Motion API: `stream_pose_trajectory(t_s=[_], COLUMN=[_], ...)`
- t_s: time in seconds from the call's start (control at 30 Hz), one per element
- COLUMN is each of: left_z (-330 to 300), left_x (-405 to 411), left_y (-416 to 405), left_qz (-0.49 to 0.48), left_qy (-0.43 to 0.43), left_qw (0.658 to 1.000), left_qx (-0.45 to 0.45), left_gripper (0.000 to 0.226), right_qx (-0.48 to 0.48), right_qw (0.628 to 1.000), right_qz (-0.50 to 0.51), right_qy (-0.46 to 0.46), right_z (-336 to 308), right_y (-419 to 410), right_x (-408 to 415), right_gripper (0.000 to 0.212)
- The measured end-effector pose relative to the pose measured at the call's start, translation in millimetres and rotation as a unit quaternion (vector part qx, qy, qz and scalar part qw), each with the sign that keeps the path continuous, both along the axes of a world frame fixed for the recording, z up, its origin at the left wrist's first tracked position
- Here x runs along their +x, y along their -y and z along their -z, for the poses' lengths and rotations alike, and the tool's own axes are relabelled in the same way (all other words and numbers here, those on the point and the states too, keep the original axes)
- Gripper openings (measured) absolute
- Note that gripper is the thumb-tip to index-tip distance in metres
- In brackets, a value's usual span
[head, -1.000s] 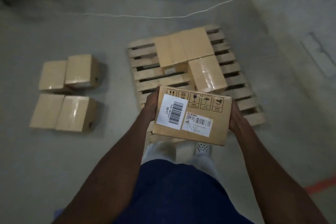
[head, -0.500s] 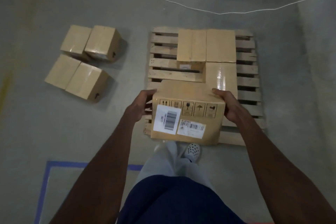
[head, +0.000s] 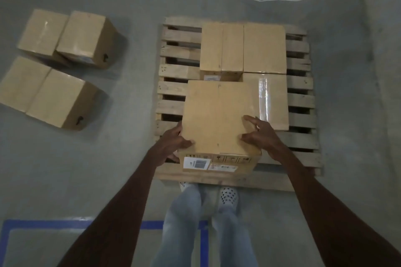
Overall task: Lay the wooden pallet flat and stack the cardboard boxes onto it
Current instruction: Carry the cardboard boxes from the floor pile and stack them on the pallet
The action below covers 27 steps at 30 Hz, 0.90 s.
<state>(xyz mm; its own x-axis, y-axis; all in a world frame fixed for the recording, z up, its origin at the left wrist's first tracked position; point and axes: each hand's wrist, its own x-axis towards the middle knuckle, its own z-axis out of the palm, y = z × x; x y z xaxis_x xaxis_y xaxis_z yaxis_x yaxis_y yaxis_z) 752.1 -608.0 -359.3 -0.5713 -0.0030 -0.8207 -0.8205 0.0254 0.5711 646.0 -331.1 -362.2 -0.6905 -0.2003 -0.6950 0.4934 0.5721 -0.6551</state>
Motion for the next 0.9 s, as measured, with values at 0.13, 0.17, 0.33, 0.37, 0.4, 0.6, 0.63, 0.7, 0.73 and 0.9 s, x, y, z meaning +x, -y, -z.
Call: stream_pose_trajectory(t_s=[0.13,0.17,0.33,0.37,0.4,0.6,0.63,0.7,0.73,0.9], left_z=[92.6,118.8,243.0,264.0,282.7,358.3,364.0,370.7,372.7,375.2], left_x=[-13.2,-17.7,-40.7,-41.2,-40.7,-19.1,-16.4,-15.0,-17.0,-27.4], left_y=[-3.2,-4.6,-10.5,-14.6,-19.0,-50.7,-53.0,-55.3,-55.4,-56.5], left_qz=[0.025,0.024,0.037,0.029,0.022,0.062,0.062,0.058,0.058,0.075], left_qy=[-0.008,-0.016,-0.051,-0.069,-0.096,-0.208,-0.200,-0.187,-0.183,-0.178], left_qw=[1.000,1.000,0.998,0.996,0.994,0.971,0.970,0.964,0.961,0.951], left_qx=[0.017,0.010,-0.032,-0.038,-0.048,-0.102,-0.125,-0.179,-0.199,-0.243], left_gripper=[0.099,0.103,0.106,0.106,0.106,0.123,0.127,0.132,0.133,0.134], right_qx=[-0.021,-0.022,-0.023,-0.023,-0.021,0.073,0.087,0.117,0.136,0.223], right_qw=[0.998,0.998,0.992,0.990,0.988,0.967,0.951,0.900,0.873,0.827], right_qz=[-0.013,-0.011,-0.004,-0.013,-0.020,-0.157,-0.202,-0.304,-0.343,-0.417], right_qy=[-0.049,-0.061,-0.127,-0.141,-0.154,-0.189,-0.218,-0.290,-0.320,-0.305], right_z=[107.3,135.7,255.5,271.0,285.8,335.2,339.3,346.6,350.1,353.9], right_y=[2.0,0.5,-10.0,-10.8,-10.7,-28.4,-36.8,-51.4,-57.4,-68.2], right_x=[-8.1,-8.6,-17.9,-21.0,-23.1,-16.3,-11.5,-3.3,-1.9,-17.3], right_gripper=[0.071,0.067,0.051,0.050,0.051,0.065,0.068,0.076,0.081,0.112])
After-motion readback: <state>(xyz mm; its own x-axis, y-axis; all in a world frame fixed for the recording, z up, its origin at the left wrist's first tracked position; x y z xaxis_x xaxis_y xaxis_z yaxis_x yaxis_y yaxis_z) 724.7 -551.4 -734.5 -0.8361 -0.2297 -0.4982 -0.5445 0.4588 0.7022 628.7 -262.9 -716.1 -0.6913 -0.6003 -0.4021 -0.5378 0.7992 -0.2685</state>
